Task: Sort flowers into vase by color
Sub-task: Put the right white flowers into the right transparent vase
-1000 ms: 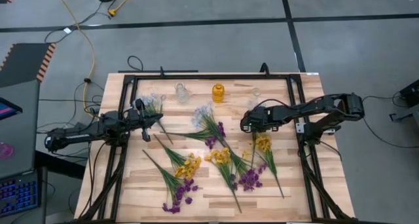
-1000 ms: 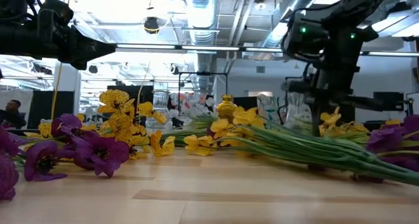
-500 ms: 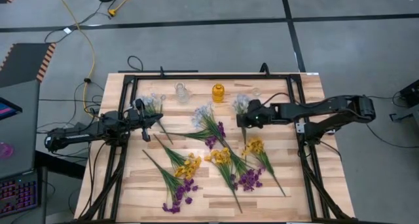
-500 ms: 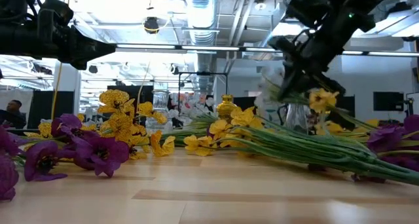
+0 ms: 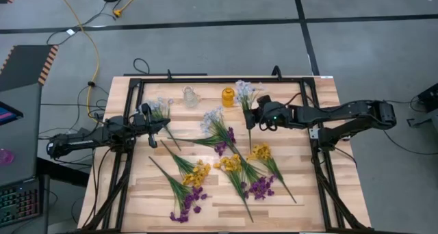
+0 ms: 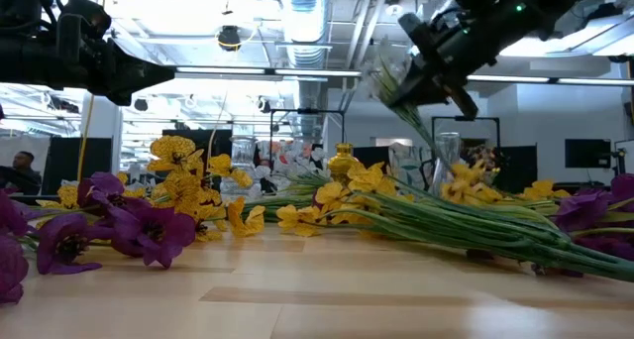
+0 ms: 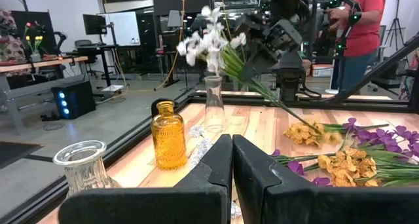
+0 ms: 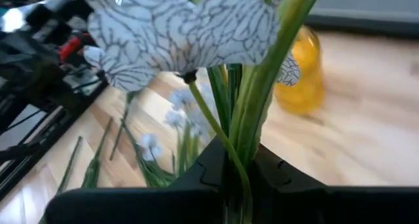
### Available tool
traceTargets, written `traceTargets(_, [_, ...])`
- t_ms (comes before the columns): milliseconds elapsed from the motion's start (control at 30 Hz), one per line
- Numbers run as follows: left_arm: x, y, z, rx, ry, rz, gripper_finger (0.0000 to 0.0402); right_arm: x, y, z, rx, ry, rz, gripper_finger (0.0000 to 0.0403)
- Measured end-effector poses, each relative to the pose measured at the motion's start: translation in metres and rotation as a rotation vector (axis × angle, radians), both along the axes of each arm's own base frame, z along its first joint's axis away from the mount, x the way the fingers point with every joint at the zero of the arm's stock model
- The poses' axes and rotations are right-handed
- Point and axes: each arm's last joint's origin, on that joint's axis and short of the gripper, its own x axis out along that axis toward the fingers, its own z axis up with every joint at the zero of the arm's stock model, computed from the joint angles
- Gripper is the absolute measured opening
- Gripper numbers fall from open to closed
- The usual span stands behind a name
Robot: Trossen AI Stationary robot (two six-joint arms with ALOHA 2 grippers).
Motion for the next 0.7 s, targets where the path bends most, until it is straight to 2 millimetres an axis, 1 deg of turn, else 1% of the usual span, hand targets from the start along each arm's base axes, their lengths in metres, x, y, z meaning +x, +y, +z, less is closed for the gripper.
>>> traceTargets(100, [0.0,0.0,0.0,0.0,0.0,0.0,0.0,0.003,0.001,0.006,-0.076,-0.033,0.05,0.006])
traceTargets(233, [0.0,0.0,0.0,0.0,0.0,0.0,0.0,0.002,0.004,0.018,-0.189,-0.069,0.106,0.006])
traceTargets(367, [0.0,0.0,0.0,0.0,0.0,-0.001,0.0,-0.003,0.007,0.03,-0.292,-0.085,0.148,0.006])
traceTargets(567, [0.0,0.0,0.0,0.002,0.001,0.0,0.0,-0.014,0.007,0.051,-0.404,-0.156,0.162,0.006])
traceTargets(700, [0.0,0.0,0.0,0.001,0.0,0.0,0.0,-0.021,0.008,0.064,-0.515,-0.186,0.173,0.006])
